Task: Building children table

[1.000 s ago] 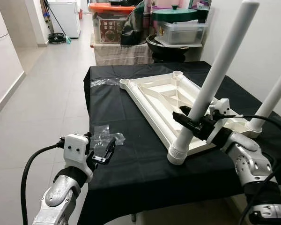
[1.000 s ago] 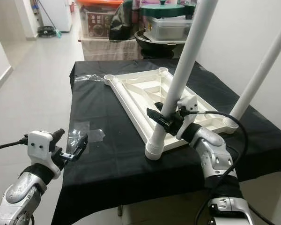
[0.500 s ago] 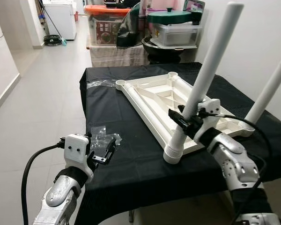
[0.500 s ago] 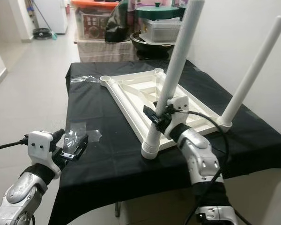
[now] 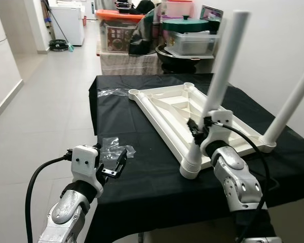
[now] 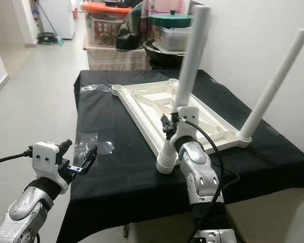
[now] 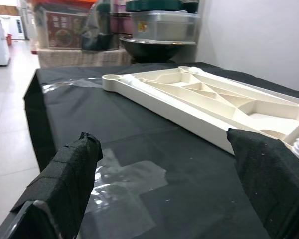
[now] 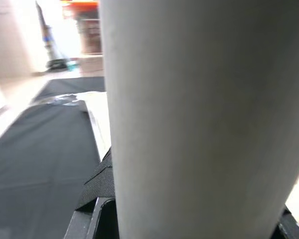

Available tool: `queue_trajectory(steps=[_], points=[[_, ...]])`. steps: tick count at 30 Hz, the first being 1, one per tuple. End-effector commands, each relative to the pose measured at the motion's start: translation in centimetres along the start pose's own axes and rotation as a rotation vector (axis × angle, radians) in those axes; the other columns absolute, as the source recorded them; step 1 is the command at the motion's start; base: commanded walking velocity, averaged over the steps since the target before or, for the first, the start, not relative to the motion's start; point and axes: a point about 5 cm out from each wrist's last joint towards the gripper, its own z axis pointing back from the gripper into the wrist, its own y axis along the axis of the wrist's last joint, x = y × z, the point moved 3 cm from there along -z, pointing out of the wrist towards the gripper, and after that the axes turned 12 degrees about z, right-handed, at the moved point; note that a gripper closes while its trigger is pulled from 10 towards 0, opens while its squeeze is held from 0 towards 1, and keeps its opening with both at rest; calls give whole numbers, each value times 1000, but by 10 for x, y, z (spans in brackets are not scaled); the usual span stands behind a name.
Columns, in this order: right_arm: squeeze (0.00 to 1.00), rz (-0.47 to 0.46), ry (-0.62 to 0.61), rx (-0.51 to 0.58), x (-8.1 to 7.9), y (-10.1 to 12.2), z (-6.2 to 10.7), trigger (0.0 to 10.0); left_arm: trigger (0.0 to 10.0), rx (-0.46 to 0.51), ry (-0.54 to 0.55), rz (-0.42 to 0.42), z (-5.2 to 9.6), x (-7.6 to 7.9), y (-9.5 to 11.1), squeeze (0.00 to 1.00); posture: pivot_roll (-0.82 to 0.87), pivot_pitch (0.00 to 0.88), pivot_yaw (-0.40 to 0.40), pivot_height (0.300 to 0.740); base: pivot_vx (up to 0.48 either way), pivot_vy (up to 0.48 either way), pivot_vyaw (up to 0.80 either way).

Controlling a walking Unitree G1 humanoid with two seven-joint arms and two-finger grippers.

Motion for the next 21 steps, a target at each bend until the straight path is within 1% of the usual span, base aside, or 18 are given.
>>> queue_trajectory(steps=[1,5,8,9,11,13,16,18,20,21], points=[[0,46,-180,-167,30,-41,8,10000,10000,-9,10,5,0,-2,-3,0,103,0,-79,740,0,0,0],[0,54,-283,-154,40,-36,10,10000,10000,-7,12,2,0,-2,-3,0,106,0,-81,740,0,0,0],[0,61,-304,-152,42,-35,10,10000,10000,-7,14,1,0,-2,-3,0,106,0,-81,740,0,0,0],[0,74,-341,-143,44,-33,11,10000,10000,-7,19,-3,1,-3,-3,0,108,0,-82,740,0,0,0],[0,74,-353,-141,44,-33,12,10000,10000,-6,22,-5,1,-4,-3,0,107,0,-83,740,0,0,0],[0,42,-383,-160,47,-37,12,10000,10000,-4,29,-7,0,-4,-3,0,109,0,-85,740,0,0,0],[0,29,-397,-170,49,-40,11,10000,10000,-3,31,-7,0,-4,-3,0,108,0,-85,740,0,0,0],[0,24,-452,-180,62,-42,7,10000,10000,-3,34,-9,-1,-5,-4,0,108,0,-85,740,0,0,0],[0,36,-500,-175,76,-39,3,10000,10000,-5,37,-9,-1,-5,-4,0,107,0,-85,740,0,0,0],[0,36,-500,-175,76,-39,3,10000,10000,-5,37,-9,-1,-5,-4,0,107,0,-85,740,0,0,0]])
